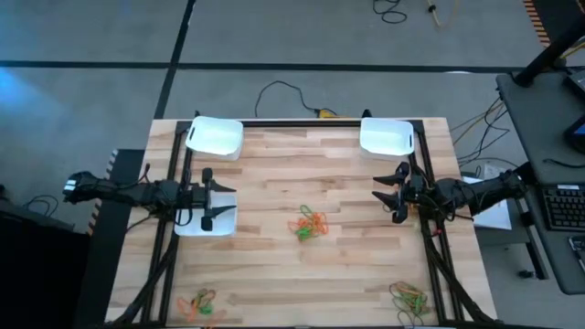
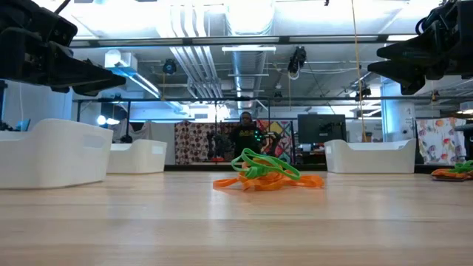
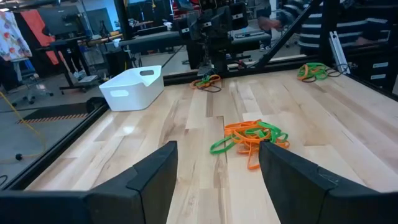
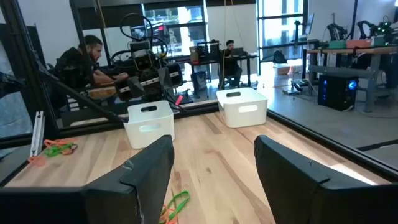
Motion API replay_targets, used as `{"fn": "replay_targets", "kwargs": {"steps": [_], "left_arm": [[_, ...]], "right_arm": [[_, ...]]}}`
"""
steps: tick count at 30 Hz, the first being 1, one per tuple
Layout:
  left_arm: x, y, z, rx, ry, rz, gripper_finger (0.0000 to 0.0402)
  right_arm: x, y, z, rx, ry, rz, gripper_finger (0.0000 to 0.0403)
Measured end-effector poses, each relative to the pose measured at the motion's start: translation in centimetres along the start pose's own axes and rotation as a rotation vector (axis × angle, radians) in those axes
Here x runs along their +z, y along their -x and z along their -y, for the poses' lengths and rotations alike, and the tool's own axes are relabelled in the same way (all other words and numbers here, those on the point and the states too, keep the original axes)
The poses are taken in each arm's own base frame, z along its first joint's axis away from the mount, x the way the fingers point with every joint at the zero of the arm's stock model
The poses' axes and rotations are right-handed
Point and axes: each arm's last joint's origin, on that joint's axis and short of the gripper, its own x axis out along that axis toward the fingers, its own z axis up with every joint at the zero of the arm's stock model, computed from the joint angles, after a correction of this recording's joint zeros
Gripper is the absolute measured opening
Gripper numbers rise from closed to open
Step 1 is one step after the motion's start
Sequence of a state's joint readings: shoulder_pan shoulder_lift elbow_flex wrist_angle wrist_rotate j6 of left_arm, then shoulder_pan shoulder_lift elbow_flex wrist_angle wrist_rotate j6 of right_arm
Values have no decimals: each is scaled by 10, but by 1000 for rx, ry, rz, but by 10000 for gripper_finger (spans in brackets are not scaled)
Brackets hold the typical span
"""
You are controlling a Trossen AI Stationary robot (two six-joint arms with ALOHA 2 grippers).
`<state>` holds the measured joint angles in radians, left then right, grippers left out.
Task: Sort rubber bands into baskets
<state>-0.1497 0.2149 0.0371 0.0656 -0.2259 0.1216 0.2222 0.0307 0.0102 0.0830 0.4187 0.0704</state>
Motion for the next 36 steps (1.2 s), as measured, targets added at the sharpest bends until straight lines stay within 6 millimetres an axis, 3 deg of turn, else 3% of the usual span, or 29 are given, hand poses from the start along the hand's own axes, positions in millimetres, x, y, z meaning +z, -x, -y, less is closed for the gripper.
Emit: {"fn": "replay_targets", "kwargs": {"steps": [32,36], "left_arm": [[0,0,0,0,0,0,210],[0,0,0,0,0,0,210]], "right_arm": [[1,0,0,1,-5,8,217],[7,0,-1,6,-171,67,217]]}}
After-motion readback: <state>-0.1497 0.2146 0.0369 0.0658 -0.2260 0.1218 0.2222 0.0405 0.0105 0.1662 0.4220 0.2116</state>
